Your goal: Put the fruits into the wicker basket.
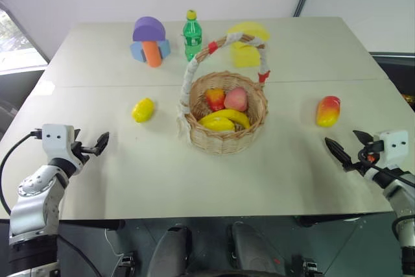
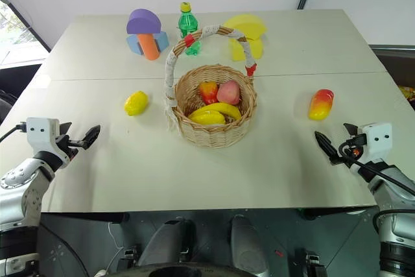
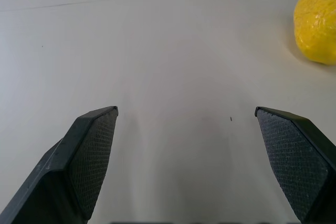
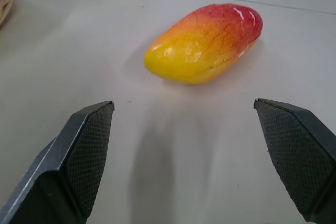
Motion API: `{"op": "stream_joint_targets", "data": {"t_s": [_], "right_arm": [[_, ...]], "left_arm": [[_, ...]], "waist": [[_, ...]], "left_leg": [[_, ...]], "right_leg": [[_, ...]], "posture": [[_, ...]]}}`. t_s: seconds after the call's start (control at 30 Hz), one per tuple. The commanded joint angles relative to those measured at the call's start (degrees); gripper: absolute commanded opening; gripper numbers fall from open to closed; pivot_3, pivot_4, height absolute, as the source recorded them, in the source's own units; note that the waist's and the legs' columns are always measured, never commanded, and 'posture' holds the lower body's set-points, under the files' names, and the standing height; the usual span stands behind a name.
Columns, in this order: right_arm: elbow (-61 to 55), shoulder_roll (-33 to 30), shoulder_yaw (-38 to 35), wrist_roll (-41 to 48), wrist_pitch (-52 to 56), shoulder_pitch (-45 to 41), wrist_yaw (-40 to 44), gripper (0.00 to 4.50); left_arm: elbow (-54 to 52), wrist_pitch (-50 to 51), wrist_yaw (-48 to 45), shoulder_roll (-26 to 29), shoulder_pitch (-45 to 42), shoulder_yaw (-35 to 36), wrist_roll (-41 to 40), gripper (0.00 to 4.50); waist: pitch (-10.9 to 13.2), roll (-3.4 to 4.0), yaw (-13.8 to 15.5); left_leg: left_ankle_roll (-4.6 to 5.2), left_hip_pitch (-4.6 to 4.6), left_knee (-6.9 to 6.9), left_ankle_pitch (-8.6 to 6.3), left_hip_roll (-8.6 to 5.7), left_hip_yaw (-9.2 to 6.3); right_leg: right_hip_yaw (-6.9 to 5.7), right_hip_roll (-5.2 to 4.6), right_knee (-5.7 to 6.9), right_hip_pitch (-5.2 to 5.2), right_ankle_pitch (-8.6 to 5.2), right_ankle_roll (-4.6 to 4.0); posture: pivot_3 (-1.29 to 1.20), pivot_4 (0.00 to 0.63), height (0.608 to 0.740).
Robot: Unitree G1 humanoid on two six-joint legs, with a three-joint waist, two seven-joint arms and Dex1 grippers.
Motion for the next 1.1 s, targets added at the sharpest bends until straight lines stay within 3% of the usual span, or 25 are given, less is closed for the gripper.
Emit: {"op": "stream_joint_targets", "data": {"t_s": [0.03,0.5,0.77,1.1], "right_arm": [[-1.7,0.0,-0.5,0.4,-0.7,-0.8,-0.1,4.46],[-3.9,-0.3,-0.2,1.1,0.5,-0.8,0.7,4.46],[-20.2,-2.7,-0.5,6.7,8.5,0.6,2.6,4.46],[-42.7,-5.1,6.3,17.6,20.7,-1.2,1.3,4.46]], "left_arm": [[-0.9,-1.0,-0.6,0.3,-0.3,0.4,-0.4,4.50],[-1.3,-0.7,0.7,-0.9,-1.7,-0.3,0.0,4.50],[-6.6,5.5,-3.1,-0.9,-7.6,-4.2,-4.9,4.50],[-2.7,15.3,1.4,1.3,-19.9,-13.9,2.0,4.50]], "waist": [[0.0,0.00,0.0],[0.0,0.00,0.0],[0.0,-0.01,0.1],[0.0,-0.03,-0.1]], "left_leg": [[0.00,0.00,0.00,0.00,0.00,0.00],[0.00,0.00,0.00,0.00,0.00,0.00],[0.00,-0.02,0.01,0.00,0.00,-0.02],[0.00,-0.02,0.02,0.00,-0.01,-0.05]], "right_leg": [[0.00,0.00,0.00,0.00,0.00,0.00],[0.00,0.00,0.00,0.00,0.00,0.00],[-0.02,0.01,0.01,0.01,0.00,0.01],[-0.03,0.08,0.01,0.00,0.00,0.01]], "posture": [[0.00,0.150,0.740],[0.00,0.150,0.740],[0.00,0.150,0.740],[0.00,0.150,0.740]]}}
